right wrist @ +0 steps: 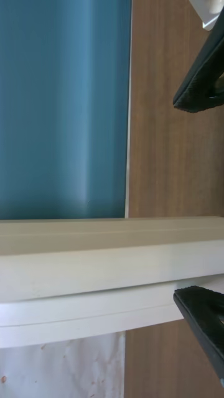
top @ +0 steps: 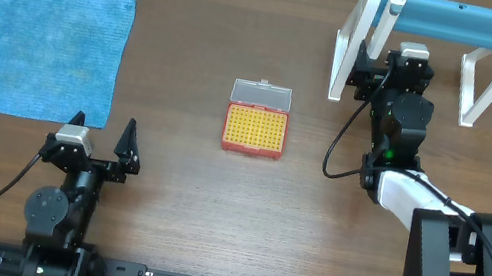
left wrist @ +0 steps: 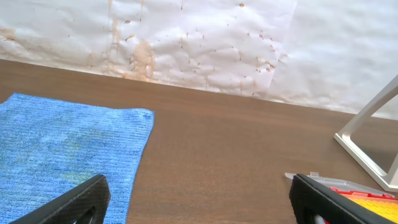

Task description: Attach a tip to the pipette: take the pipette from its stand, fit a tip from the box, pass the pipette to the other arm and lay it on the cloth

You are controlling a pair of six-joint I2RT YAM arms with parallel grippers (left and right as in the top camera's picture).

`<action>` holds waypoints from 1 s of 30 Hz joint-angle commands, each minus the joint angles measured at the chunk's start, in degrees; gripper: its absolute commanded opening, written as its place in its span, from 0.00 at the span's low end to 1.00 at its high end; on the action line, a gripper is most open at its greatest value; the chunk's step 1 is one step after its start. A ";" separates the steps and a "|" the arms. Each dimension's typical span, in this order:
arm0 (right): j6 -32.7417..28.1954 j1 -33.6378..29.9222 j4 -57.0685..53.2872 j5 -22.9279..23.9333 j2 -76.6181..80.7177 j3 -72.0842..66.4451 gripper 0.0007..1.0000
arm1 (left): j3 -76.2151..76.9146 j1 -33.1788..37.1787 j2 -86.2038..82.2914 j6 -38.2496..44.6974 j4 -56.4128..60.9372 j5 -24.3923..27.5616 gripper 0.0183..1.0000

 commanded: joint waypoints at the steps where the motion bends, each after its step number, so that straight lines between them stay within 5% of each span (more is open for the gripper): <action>1: -1.03 -0.46 0.66 0.13 1.11 1.42 0.91 | -0.13 -0.20 -0.31 0.68 -0.24 1.03 0.93; 30: -1.01 -1.31 1.27 0.09 1.68 2.05 0.90 | -0.13 -0.20 -0.31 0.68 -0.24 1.03 0.93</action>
